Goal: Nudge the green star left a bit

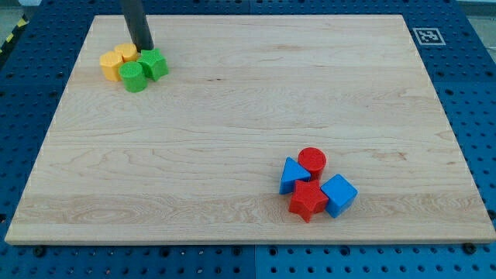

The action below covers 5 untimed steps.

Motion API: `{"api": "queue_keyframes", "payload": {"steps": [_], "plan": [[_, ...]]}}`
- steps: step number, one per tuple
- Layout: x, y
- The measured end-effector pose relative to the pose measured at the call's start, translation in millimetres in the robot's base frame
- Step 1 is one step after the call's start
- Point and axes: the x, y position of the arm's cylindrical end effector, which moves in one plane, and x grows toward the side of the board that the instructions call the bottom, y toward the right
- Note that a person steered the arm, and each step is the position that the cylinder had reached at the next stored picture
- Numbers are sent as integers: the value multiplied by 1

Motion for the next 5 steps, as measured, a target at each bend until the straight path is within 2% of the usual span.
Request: {"api": "queue_keyframes", "payload": {"steps": [2,3,5], "plan": [[-1,67],[14,99],[66,110]]}}
